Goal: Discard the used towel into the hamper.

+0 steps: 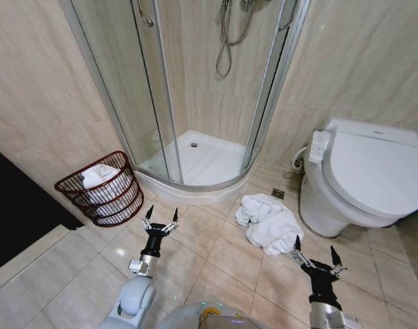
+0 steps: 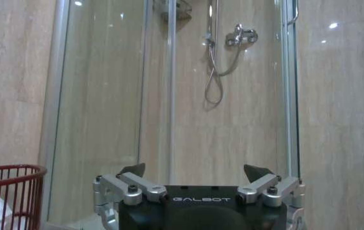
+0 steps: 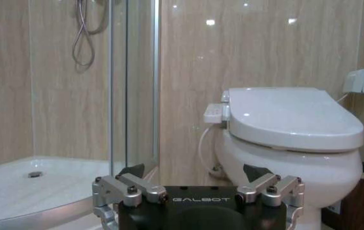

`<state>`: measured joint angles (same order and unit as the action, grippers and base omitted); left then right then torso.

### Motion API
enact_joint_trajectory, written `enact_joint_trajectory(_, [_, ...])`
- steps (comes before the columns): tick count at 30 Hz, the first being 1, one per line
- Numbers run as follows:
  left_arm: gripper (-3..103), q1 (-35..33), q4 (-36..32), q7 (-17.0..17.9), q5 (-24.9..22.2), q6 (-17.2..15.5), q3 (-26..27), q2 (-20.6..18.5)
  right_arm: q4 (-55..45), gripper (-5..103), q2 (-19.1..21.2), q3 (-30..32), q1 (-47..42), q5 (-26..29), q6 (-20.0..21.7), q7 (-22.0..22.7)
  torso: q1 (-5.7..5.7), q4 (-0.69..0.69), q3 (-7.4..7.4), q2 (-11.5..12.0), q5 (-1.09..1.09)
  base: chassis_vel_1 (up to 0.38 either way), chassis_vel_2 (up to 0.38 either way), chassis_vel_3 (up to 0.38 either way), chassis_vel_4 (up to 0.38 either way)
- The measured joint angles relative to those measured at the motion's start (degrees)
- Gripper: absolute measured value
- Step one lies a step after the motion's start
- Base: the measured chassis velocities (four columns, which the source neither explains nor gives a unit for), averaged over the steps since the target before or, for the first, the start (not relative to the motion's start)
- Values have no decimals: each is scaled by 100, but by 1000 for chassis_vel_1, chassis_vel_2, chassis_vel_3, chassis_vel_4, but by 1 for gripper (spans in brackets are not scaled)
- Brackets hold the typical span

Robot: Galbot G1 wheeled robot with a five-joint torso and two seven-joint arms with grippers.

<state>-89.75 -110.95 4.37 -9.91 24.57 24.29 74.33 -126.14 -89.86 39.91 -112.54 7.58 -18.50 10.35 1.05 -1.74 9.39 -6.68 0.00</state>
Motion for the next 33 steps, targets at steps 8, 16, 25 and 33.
enact_joint_trajectory(8, [100, 48, 32, -7, -10, 0, -27, -9, 68, 100, -13, 16, 30, -3, -69, -2, 2, 0, 14, -17, 0, -79, 63, 62, -86])
enact_joint_trajectory(16, [100, 62, 39, -12, -11, 2, -30, -11, 119, 100, -16, -2, 43, -54, -69, 4, 9, 0, 27, -33, 1, -196, 194, 200, -188])
enact_joint_trajectory(25, [100, 48, 39, -13, -19, 9, -19, -8, 208, 100, -13, -36, 93, -34, 85, 3, 16, -1, 38, -45, 0, -208, 210, 200, -192])
enact_joint_trajectory(33, [100, 78, 39, -13, -51, 6, -20, -10, 466, 100, 119, -19, 261, 751, 909, 63, 14, 2, 39, -55, 0, -31, 40, 17, -17])
